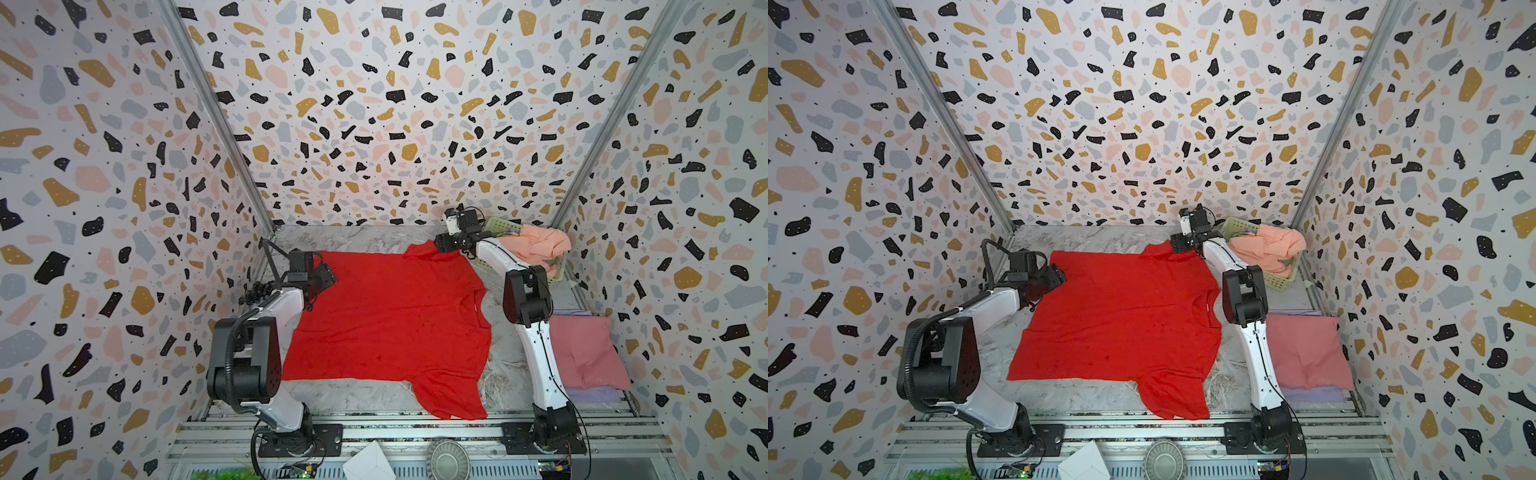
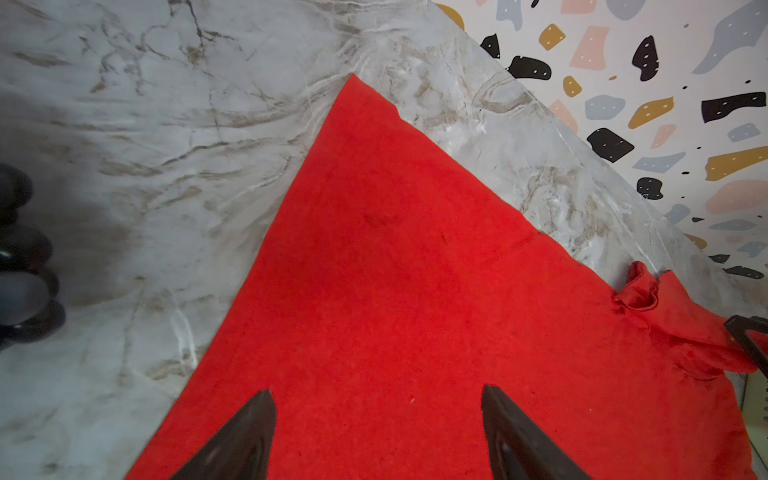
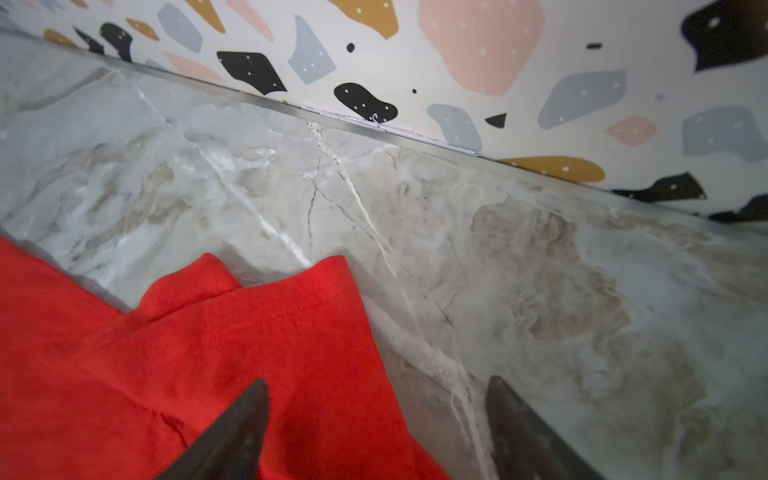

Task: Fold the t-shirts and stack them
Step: 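Pull the far shirt corner outward with the right gripper while the left holds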

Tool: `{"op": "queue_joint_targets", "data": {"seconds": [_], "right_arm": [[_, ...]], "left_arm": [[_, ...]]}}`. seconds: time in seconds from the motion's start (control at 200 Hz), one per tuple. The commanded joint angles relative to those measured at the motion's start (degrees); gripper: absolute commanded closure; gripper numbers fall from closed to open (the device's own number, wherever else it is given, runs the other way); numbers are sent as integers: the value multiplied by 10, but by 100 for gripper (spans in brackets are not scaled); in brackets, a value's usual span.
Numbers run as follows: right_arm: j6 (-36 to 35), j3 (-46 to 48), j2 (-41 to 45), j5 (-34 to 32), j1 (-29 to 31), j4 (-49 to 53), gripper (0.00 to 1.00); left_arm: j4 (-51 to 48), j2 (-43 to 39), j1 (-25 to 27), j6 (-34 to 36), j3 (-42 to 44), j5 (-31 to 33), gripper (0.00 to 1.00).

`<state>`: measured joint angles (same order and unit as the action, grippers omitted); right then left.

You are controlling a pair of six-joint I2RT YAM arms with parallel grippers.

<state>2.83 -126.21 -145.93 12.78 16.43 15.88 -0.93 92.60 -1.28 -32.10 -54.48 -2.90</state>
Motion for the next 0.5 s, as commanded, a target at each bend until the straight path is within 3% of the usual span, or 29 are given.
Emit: {"op": "queue_joint_targets", "data": {"seconds": [0.0, 0.055, 0.17, 0.34, 0.496], "right_arm": [[8, 29, 34, 48, -2, -2, 48], [12, 63, 52, 62, -2, -27, 66], [16, 113, 91, 87, -2, -60, 86], [18, 238, 195, 104, -3, -159, 87], [12, 301, 270, 127, -2, -195, 87]], "left_arm": [[15, 4, 0, 7, -24, -7, 21], [16, 7, 0, 8, -26, -8, 21], [15, 15, 0, 5, -32, -11, 21], [24, 21, 0, 4, -33, -15, 21], [-16, 67, 0, 33, -90, 39, 21]]}}
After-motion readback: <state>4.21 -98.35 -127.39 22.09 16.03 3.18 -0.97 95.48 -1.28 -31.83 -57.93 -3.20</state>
